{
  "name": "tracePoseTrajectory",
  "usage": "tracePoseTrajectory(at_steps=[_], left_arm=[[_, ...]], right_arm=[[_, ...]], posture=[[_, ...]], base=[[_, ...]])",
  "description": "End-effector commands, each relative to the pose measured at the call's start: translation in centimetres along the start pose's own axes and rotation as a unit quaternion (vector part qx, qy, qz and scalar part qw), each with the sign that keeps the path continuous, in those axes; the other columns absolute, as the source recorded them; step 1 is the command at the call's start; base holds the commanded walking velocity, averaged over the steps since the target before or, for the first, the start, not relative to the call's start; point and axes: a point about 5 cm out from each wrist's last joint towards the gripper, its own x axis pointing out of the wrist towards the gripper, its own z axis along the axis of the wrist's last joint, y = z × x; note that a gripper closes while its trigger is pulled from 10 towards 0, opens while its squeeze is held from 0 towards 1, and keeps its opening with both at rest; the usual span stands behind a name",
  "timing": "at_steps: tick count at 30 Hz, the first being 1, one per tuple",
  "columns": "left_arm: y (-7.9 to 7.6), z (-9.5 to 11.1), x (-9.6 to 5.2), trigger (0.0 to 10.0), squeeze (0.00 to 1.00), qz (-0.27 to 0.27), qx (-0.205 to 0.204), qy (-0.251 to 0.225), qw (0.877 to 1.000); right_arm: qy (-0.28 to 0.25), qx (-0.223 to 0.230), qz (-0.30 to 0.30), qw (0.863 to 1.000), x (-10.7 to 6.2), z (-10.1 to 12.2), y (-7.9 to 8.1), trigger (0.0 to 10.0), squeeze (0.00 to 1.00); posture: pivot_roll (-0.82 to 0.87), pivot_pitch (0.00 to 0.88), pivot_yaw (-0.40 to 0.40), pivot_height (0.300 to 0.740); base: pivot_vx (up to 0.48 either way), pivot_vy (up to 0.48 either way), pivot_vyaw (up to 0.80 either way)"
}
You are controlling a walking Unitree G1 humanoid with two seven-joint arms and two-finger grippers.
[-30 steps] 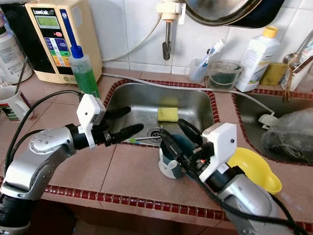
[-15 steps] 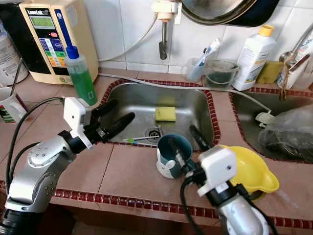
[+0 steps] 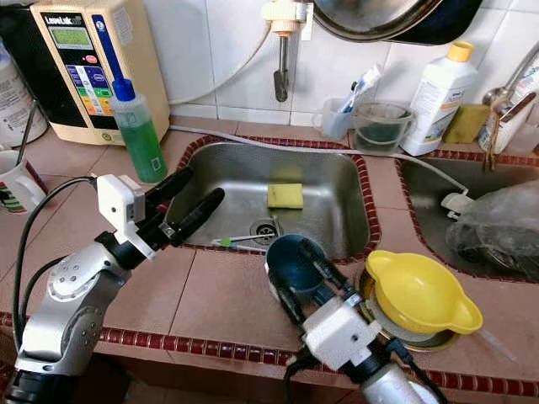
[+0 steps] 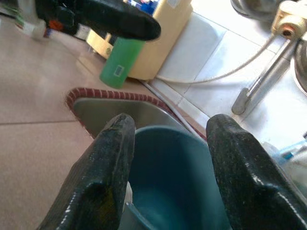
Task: Kitchen organization
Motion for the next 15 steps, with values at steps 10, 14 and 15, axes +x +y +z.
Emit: tracePoseTrajectory(at_steps=[10,14,15], left_arm=[[0.1,-0.3,0.3,10.0,0.00,-0.005,0.004,-0.005,1.000],[0.1,-0.4,0.5,10.0,0.00,-0.009,0.005,-0.006,1.000],[0.1,-0.4,0.6,10.0,0.00,-0.010,0.005,-0.007,1.000]], right_arm=[[-0.019,0.000,-0.111,0.994,0.2,-0.2,-2.6,10.0,0.00],[-0.031,0.014,-0.137,0.990,0.6,0.2,-3.6,10.0,0.00],[-0.034,0.014,-0.139,0.990,0.7,0.3,-3.7,10.0,0.00]], posture=[[-0.14,0.054,0.060,0.740],[-0.15,0.048,0.065,0.740],[-0.15,0.046,0.067,0.740]], base=[[0.000,0.000,0.00],[0.000,0.000,0.00],[0.000,0.000,0.00]])
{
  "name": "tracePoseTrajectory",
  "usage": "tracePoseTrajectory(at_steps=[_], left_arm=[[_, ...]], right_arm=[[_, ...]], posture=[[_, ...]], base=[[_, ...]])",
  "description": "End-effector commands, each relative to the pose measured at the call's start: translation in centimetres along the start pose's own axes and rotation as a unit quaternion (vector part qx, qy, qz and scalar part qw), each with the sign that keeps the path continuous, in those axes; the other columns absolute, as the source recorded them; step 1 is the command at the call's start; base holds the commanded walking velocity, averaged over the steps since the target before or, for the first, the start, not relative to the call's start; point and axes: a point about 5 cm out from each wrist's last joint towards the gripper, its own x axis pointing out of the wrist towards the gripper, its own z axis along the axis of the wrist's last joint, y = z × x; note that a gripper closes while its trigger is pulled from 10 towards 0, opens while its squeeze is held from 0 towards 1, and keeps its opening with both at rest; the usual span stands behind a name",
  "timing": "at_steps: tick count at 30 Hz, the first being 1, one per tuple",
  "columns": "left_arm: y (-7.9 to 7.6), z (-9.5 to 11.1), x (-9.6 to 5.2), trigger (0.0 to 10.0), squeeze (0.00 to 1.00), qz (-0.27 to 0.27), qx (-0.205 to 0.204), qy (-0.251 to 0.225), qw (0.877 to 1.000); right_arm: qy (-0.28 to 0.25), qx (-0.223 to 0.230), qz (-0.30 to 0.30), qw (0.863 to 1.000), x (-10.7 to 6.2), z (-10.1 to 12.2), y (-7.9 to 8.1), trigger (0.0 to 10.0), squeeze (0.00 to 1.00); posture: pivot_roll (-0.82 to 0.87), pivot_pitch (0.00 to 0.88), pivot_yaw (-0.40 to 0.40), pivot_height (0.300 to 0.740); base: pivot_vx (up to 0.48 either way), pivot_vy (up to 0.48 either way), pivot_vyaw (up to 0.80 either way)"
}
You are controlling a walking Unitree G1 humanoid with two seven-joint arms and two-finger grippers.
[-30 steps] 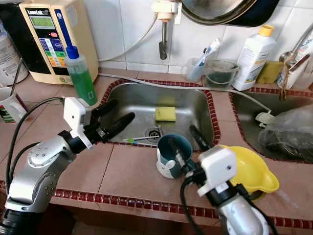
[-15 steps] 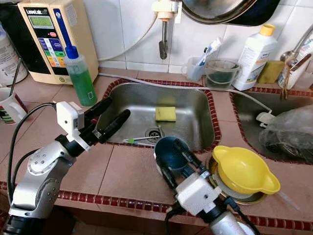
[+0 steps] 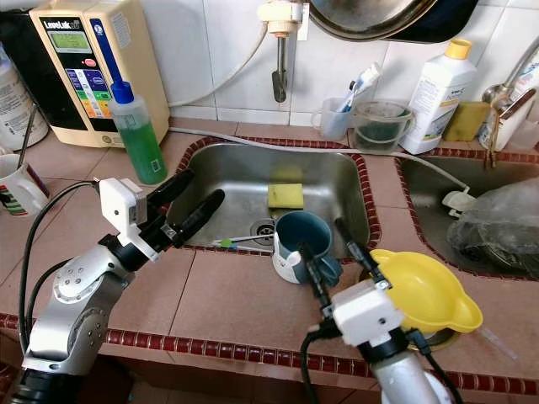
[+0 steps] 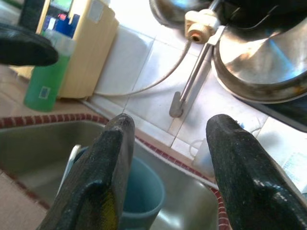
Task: Kitchen organization
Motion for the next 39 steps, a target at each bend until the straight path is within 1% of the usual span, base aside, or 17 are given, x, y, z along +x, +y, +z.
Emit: tracePoseTrajectory(at_steps=[1,4,6,7,9,11,12,14,17,18,20,24,26,30,34,37,39], left_arm=[[-0.1,0.3,0.4,10.0,0.00,-0.012,0.009,-0.006,1.000],[-0.1,0.3,0.5,10.0,0.00,-0.013,0.010,-0.007,1.000],[-0.1,0.3,0.5,10.0,0.00,-0.014,0.010,-0.008,1.000],[-0.1,0.3,0.5,10.0,0.00,-0.014,0.010,-0.009,1.000],[-0.1,0.3,0.5,10.0,0.00,-0.014,0.011,-0.009,1.000],[-0.1,0.1,0.4,10.0,0.00,-0.014,0.010,-0.007,1.000],[-0.1,-0.1,0.2,10.0,0.00,-0.014,0.008,-0.006,1.000],[-0.2,-0.4,0.1,10.0,0.00,-0.015,0.007,-0.004,1.000],[-0.2,-0.6,0.2,10.0,0.00,-0.014,0.004,-0.004,1.000],[-0.2,-0.6,0.3,10.0,0.00,-0.014,0.004,-0.006,1.000],[-0.2,-0.7,0.6,10.0,0.00,-0.015,0.002,-0.007,1.000],[0.0,-0.8,0.9,10.0,0.00,-0.017,0.002,-0.008,1.000],[0.0,-0.8,1.1,10.0,0.00,-0.020,0.002,-0.010,1.000],[0.2,-0.8,1.5,10.0,0.00,-0.023,0.004,-0.013,1.000],[0.3,-0.8,1.7,10.0,0.00,-0.025,0.004,-0.013,1.000],[0.3,-0.9,1.9,10.0,0.00,-0.029,0.004,-0.014,0.999],[0.3,-1.0,1.9,10.0,0.00,-0.030,0.003,-0.014,0.999]], right_arm=[[-0.005,0.001,-0.008,1.000,0.2,0.3,-0.4,10.0,0.00],[-0.015,0.002,-0.014,1.000,0.6,0.6,-0.6,10.0,0.00],[-0.018,0.015,-0.015,1.000,0.9,0.8,-0.5,10.0,0.00],[-0.021,0.029,-0.020,0.999,1.1,1.0,-0.6,10.0,0.00],[-0.022,0.038,-0.023,0.999,1.2,1.1,-0.6,10.0,0.00],[-0.013,0.032,0.002,0.999,0.8,0.9,0.0,10.0,0.00],[-0.008,0.024,0.020,0.999,0.3,0.7,0.5,10.0,0.00],[0.005,0.017,0.032,0.999,-0.5,0.2,0.9,10.0,0.00],[0.010,0.006,0.045,0.999,-1.0,0.0,1.0,10.0,0.00],[0.021,0.003,0.048,0.999,-1.4,-0.3,1.2,10.0,0.00],[0.033,0.006,0.050,0.998,-2.0,-0.5,1.4,10.0,0.00],[0.043,0.006,0.049,0.998,-2.5,-0.7,1.4,10.0,0.00],[0.050,0.012,0.044,0.998,-2.8,-0.7,1.4,10.0,0.00],[0.069,0.031,0.047,0.996,-3.7,-1.1,1.7,10.0,0.00],[0.078,0.045,0.048,0.995,-4.0,-1.4,1.8,10.0,0.00],[0.096,0.075,0.044,0.992,-4.5,-1.6,1.8,10.0,0.00],[0.100,0.081,0.042,0.991,-4.6,-1.7,1.7,10.0,0.00]], posture=[[-0.15,0.045,0.067,0.740],[-0.15,0.042,0.066,0.740],[-0.14,0.040,0.064,0.740],[-0.14,0.037,0.063,0.740],[-0.14,0.037,0.062,0.740],[-0.15,0.038,0.056,0.740],[-0.15,0.036,0.055,0.740],[-0.15,0.038,0.053,0.740],[-0.16,0.037,0.053,0.740],[-0.17,0.037,0.052,0.740],[-0.18,0.034,0.055,0.740],[-0.19,0.033,0.059,0.740],[-0.20,0.036,0.062,0.740],[-0.21,0.042,0.068,0.740],[-0.21,0.044,0.071,0.740],[-0.22,0.049,0.075,0.740],[-0.22,0.051,0.076,0.740]], base=[[0.000,0.000,0.00],[0.000,0.000,0.00],[0.000,0.000,0.00],[0.000,0.000,0.00],[0.000,0.000,0.00],[0.000,0.000,0.00],[0.000,0.000,0.00],[0.000,0.000,0.00],[0.000,0.000,0.00],[0.000,0.000,0.00],[0.000,0.000,0.00],[0.000,0.000,0.00],[0.000,0.000,0.00],[0.000,0.000,0.00],[0.000,0.000,0.00],[0.000,0.000,0.00],[0.000,0.000,0.00]])
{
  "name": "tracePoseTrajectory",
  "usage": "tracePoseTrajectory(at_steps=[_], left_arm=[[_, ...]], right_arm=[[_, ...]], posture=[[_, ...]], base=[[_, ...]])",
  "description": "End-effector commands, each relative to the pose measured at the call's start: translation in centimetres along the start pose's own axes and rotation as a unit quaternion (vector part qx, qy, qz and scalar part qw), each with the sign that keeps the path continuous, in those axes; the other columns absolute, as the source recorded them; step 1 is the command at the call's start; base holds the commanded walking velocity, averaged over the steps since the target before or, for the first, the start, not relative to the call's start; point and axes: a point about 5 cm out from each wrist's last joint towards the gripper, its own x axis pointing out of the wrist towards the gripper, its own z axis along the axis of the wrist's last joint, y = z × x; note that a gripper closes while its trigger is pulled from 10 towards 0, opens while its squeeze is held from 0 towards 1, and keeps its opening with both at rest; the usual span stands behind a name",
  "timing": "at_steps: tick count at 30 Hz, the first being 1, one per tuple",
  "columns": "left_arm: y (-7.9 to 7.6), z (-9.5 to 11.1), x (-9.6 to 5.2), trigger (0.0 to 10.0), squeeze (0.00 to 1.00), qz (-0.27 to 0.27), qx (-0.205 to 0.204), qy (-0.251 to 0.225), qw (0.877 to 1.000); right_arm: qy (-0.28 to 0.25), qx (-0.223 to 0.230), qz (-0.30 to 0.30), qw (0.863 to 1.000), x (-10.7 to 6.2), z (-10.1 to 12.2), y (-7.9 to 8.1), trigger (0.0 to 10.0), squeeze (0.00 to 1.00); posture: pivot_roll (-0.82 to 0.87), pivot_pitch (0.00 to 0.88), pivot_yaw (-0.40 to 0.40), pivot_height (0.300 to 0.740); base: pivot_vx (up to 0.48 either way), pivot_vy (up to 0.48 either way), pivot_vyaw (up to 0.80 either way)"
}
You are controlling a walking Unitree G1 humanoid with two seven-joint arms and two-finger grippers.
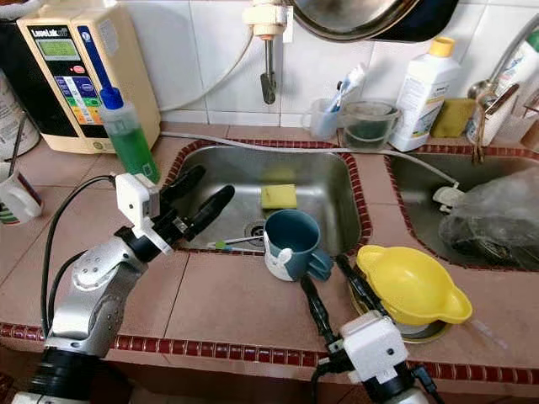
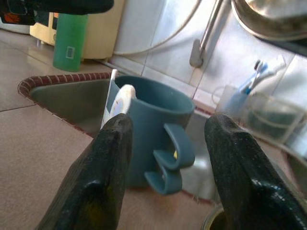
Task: Kitchen organization
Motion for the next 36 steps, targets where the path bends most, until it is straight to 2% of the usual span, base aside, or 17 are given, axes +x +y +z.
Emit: tracePoseTrajectory(at_steps=[1,5,6,7,8,9,33,36], left_arm=[[-0.1,0.0,0.3,10.0,0.00,-0.010,0.007,0.003,1.000],[-0.1,-0.3,0.2,10.0,0.00,-0.017,0.005,0.009,1.000],[-0.2,-0.3,0.1,10.0,0.00,-0.020,0.008,0.011,1.000],[-0.2,-0.3,0.1,10.0,0.00,-0.022,0.009,0.011,1.000],[-0.2,-0.3,0.1,10.0,0.00,-0.023,0.010,0.011,1.000],[-0.1,-0.2,0.1,10.0,0.00,-0.024,0.011,0.010,1.000],[-0.6,-0.4,0.0,10.0,0.00,-0.036,0.014,0.010,0.999],[-1.0,-0.5,0.0,10.0,0.00,-0.057,0.022,0.017,0.998]], right_arm=[[0.010,0.016,-0.004,1.000,-0.3,-0.2,-0.1,10.0,0.00],[0.021,0.039,-0.010,0.999,-0.5,-0.2,-0.5,10.0,0.00],[0.024,0.043,-0.011,0.999,-0.6,-0.3,-0.5,10.0,0.10],[0.025,0.048,-0.012,0.998,-0.6,-0.2,-0.6,10.0,0.80],[0.025,0.050,-0.013,0.998,-0.6,-0.2,-0.7,10.0,0.80],[0.026,0.058,-0.006,0.998,-0.7,-0.2,-0.8,10.0,1.00],[0.040,0.094,0.018,0.995,-0.7,0.3,-2.4,10.0,1.00],[0.056,0.105,0.020,0.993,-0.6,0.1,-3.2,10.0,1.00]], posture=[[-0.22,0.052,0.077,0.740],[-0.23,0.056,0.077,0.740],[-0.23,0.057,0.076,0.740],[-0.23,0.058,0.075,0.740],[-0.23,0.058,0.075,0.740],[-0.23,0.058,0.072,0.740],[-0.23,0.053,0.055,0.740],[-0.23,0.048,0.054,0.740]], base=[[0.000,0.000,0.00],[0.000,0.000,0.00],[0.000,0.000,0.00],[0.000,0.000,0.00],[0.000,0.000,0.00],[0.000,0.000,0.00],[0.000,0.000,0.00],[0.000,0.000,0.00]])
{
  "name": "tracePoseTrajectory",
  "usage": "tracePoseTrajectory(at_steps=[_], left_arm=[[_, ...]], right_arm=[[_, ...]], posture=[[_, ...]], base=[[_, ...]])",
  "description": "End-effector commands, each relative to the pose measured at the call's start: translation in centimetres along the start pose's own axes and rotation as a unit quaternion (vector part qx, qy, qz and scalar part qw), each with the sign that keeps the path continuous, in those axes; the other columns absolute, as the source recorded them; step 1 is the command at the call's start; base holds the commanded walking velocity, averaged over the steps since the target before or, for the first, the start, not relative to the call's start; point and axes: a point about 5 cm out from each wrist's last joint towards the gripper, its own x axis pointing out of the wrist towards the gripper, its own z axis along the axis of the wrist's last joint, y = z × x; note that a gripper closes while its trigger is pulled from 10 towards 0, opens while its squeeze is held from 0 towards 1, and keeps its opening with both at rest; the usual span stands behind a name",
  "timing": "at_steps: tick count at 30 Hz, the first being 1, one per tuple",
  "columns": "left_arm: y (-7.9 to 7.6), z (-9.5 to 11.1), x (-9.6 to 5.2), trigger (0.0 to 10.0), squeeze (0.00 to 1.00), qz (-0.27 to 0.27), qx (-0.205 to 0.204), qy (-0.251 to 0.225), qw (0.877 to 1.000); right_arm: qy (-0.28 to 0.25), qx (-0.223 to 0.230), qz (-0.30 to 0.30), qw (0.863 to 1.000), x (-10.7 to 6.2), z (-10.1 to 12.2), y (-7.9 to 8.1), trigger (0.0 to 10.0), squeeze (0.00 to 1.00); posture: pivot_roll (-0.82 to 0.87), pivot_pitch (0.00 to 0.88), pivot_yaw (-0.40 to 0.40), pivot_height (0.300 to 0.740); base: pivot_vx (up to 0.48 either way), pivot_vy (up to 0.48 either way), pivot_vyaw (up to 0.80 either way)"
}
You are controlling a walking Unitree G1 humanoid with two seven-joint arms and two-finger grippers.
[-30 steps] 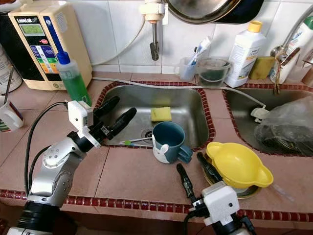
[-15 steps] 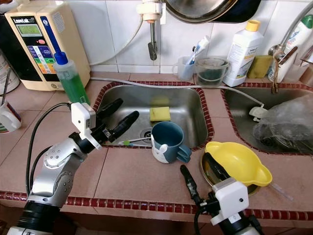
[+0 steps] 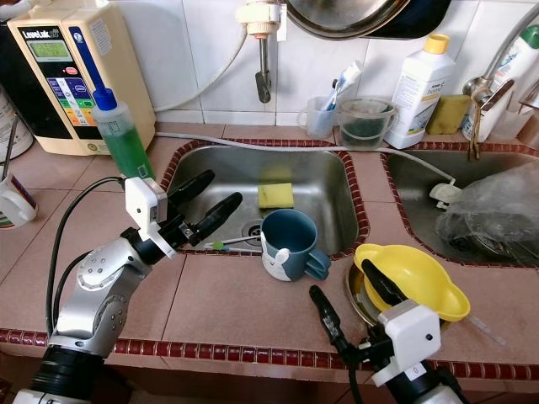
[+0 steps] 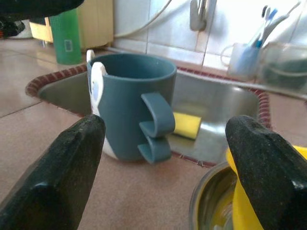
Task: Kitchen organization
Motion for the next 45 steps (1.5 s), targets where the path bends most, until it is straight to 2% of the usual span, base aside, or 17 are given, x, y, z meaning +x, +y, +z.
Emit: tracePoseTrajectory(at_steps=[1,2,3,8,13,22,34,45], left_arm=[[-0.5,0.0,0.0,10.0,0.00,-0.028,0.017,0.009,0.999],[-0.8,0.0,0.0,10.0,0.00,-0.038,0.019,0.009,0.999],[-1.1,0.0,-0.1,10.0,0.00,-0.053,0.017,0.013,0.998],[-1.7,0.2,-0.8,10.0,0.00,-0.113,0.037,0.033,0.992],[-1.5,0.8,-1.4,10.0,0.00,-0.128,0.052,0.036,0.990],[-3.6,1.8,-2.5,10.0,0.00,-0.194,0.051,0.040,0.979],[-4.3,2.5,-2.7,10.0,0.00,-0.216,0.041,0.043,0.975],[-4.5,2.7,-2.9,10.0,0.00,-0.219,0.042,0.050,0.974]], right_arm=[[0.007,0.000,-0.003,1.000,0.0,0.3,-0.7,10.0,1.00],[0.009,0.001,-0.002,1.000,0.0,0.4,-0.8,10.0,0.46],[0.009,0.005,0.005,1.000,0.1,0.4,-0.9,10.0,0.00],[0.018,0.011,0.011,1.000,0.3,0.5,-1.3,10.0,0.00],[0.023,0.018,0.019,0.999,0.5,0.5,-1.6,10.0,0.00],[0.046,0.035,0.049,0.997,0.7,0.3,-1.7,10.0,0.00],[0.058,0.038,0.057,0.996,0.9,0.1,-2.3,10.0,0.00],[0.068,0.031,0.064,0.995,1.3,0.2,-3.6,10.0,0.00]], posture=[[-0.23,0.047,0.054,0.740],[-0.23,0.046,0.054,0.740],[-0.23,0.045,0.053,0.740],[-0.23,0.046,0.049,0.740],[-0.22,0.044,0.046,0.740],[-0.22,0.044,0.039,0.740],[-0.21,0.045,0.032,0.740],[-0.21,0.046,0.035,0.740]], base=[[0.000,0.000,0.00],[0.000,0.000,0.00],[0.000,0.000,0.00],[0.000,0.000,0.00],[0.000,0.000,0.00],[0.000,0.000,0.00],[0.000,0.000,0.00],[0.000,0.000,0.00]])
